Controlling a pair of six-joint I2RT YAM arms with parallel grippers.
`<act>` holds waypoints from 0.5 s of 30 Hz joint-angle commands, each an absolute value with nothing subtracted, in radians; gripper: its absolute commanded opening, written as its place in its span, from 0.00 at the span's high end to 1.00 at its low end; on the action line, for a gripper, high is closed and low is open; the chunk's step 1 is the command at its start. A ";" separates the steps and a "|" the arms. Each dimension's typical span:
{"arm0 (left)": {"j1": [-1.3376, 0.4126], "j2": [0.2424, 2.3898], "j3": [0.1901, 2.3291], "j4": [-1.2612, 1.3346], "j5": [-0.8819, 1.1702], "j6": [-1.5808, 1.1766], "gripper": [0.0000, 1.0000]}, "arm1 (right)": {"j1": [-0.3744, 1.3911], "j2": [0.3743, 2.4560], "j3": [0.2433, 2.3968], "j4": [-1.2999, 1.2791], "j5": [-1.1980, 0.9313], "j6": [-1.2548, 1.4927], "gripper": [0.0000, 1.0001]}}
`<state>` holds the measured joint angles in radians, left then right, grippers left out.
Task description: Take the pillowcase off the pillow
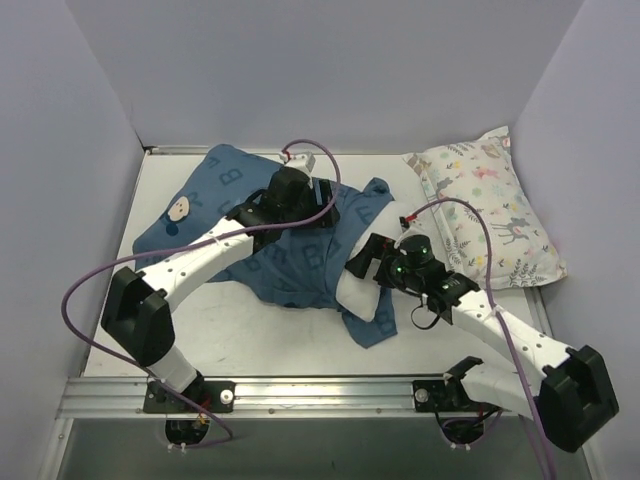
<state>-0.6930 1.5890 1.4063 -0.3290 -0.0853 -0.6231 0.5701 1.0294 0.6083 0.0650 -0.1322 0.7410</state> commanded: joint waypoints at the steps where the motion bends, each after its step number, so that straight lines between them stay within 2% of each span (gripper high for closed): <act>1: -0.695 1.657 1.335 -0.293 -0.058 -0.609 0.19 | 0.571 1.127 0.562 0.299 -0.238 0.828 0.00; 5: -0.698 1.686 1.298 -0.243 -0.022 -0.647 0.30 | 0.568 1.225 0.563 0.436 -0.259 0.879 0.00; 6: -0.699 1.690 1.290 -0.239 -0.018 -0.652 0.34 | 0.569 1.236 0.574 0.434 -0.246 0.882 0.03; 7: -0.699 1.690 1.290 -0.238 -0.015 -0.655 0.49 | 0.569 1.247 0.587 0.423 -0.247 0.877 0.12; 8: -0.699 1.690 1.293 -0.242 -0.015 -0.649 0.56 | 0.568 1.261 0.630 0.407 -0.241 0.868 0.62; 9: -0.696 1.687 1.314 -0.253 -0.021 -0.644 0.66 | 0.571 1.262 0.655 0.320 -0.218 0.839 0.90; 10: -0.689 1.684 1.328 -0.268 -0.041 -0.637 0.80 | 0.571 1.256 0.685 0.263 -0.162 0.821 1.00; 14: -0.621 1.672 1.399 -0.389 -0.107 -0.575 1.00 | 0.569 1.148 0.764 0.043 0.026 0.743 1.00; 15: -0.603 1.663 1.407 -0.408 -0.123 -0.566 1.00 | 0.565 1.122 0.785 -0.027 0.050 0.726 1.00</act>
